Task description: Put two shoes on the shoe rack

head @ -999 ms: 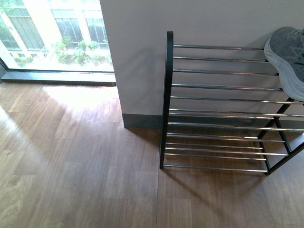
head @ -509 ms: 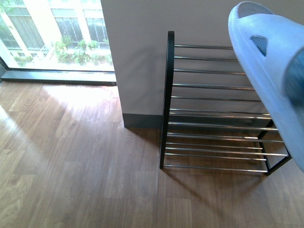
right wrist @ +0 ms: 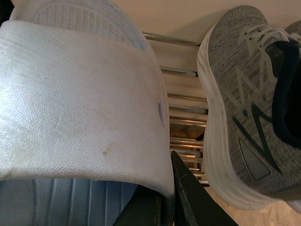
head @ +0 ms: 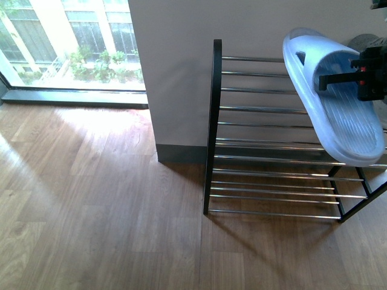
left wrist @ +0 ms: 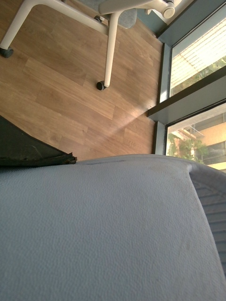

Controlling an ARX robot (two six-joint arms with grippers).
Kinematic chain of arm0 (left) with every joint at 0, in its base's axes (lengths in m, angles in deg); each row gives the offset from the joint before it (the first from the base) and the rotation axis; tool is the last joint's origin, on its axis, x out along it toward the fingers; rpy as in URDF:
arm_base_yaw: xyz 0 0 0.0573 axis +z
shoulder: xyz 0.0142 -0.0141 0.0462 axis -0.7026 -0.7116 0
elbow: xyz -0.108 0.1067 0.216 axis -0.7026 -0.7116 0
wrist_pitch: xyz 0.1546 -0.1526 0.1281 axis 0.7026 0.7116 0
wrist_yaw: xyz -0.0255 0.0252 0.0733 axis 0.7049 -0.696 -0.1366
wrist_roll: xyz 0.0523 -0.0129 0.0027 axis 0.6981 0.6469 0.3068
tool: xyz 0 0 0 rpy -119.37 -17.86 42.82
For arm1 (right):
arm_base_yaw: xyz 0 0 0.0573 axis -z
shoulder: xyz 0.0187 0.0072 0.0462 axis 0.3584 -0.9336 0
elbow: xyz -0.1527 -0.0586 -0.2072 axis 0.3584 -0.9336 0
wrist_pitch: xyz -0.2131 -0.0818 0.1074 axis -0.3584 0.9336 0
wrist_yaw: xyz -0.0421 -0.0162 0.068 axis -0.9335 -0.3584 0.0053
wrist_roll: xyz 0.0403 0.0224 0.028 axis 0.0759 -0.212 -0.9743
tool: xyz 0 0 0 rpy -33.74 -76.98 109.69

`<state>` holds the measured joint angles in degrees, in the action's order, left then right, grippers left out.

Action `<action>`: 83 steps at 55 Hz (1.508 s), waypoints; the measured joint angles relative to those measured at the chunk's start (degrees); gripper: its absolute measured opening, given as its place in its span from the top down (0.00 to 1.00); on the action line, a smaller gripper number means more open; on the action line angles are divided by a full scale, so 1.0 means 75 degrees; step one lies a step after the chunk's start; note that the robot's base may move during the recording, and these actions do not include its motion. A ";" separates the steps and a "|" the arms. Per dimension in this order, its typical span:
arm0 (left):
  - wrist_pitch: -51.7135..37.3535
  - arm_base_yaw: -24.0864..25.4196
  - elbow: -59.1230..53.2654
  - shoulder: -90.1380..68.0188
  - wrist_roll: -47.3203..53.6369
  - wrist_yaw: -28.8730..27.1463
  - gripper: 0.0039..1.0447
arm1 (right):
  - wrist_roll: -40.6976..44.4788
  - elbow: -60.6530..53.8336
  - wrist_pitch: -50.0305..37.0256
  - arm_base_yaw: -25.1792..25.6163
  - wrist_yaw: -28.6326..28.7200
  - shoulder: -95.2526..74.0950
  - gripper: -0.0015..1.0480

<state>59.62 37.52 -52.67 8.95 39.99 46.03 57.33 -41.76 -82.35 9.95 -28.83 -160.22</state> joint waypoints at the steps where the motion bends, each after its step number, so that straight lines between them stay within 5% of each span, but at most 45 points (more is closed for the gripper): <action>1: 0.0000 0.0000 0.0003 0.0000 0.0000 0.0000 0.98 | 0.0035 0.0134 0.0029 0.0006 -0.0029 -0.0119 0.98; 37: 0.0000 0.0000 0.0000 0.0000 0.0000 0.0000 0.98 | 0.1684 0.4086 0.0758 0.0836 -0.0828 -0.3226 0.98; 69: 0.0000 0.0000 0.0003 0.0000 0.0000 0.0000 0.98 | 0.0799 0.5132 0.2008 0.0854 -0.1183 -0.3689 0.98; 83: 0.0000 0.0000 0.0000 0.0000 0.0000 0.0003 0.98 | -0.0099 0.4753 0.2229 0.0851 -0.0903 -0.3407 0.59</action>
<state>59.62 37.52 -52.67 8.95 39.99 46.05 56.59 -6.11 -65.63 16.34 -35.60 -185.77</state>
